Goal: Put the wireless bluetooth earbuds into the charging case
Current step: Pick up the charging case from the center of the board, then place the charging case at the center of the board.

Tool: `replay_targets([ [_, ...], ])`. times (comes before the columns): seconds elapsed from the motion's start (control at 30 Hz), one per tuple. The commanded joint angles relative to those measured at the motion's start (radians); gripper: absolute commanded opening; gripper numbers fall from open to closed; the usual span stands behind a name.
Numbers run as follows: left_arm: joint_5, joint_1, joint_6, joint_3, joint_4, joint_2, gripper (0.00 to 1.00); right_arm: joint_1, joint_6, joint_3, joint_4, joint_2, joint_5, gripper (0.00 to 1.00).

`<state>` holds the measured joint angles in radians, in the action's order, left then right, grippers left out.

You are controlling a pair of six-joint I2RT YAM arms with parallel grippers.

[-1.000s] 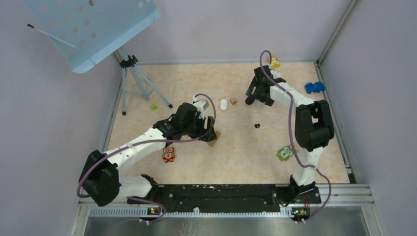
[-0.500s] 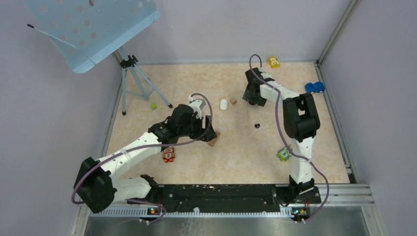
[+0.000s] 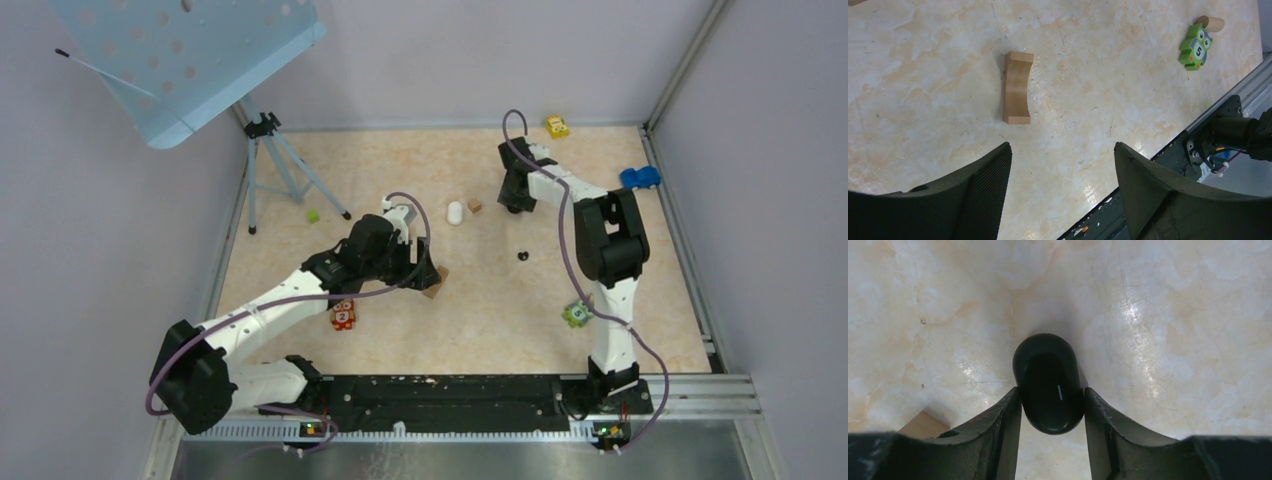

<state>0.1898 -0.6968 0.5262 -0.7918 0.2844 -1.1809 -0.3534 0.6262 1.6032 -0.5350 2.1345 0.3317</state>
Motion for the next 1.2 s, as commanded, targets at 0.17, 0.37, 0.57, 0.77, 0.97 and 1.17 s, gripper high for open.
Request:
replay_targets([
  [0.17,-0.033,0.005,0.058,-0.07,0.008,-0.055,0.96,-0.011,-0.098,-0.299,0.191,-0.308,-0.122,0.28],
  [0.37,-0.022,0.058,0.093,-0.141,0.031,-0.108,0.99,-0.095,-0.114,-0.603,0.276,-0.574,-0.213,0.27],
  [0.57,0.185,0.186,0.215,-0.094,-0.061,-0.139,0.99,-0.24,-0.077,-0.748,0.269,-0.76,-0.225,0.26],
  [0.77,0.344,0.229,0.259,-0.001,-0.182,-0.138,0.99,-0.419,0.029,-0.856,0.291,-0.781,-0.155,0.28],
  [0.97,0.353,0.229,0.229,-0.008,-0.146,-0.153,0.99,-0.472,0.096,-0.877,0.292,-0.723,-0.132,0.38],
  [1.17,0.356,0.229,0.233,0.005,-0.148,-0.174,0.99,-0.492,0.059,-0.839,0.26,-0.672,-0.134,0.61],
])
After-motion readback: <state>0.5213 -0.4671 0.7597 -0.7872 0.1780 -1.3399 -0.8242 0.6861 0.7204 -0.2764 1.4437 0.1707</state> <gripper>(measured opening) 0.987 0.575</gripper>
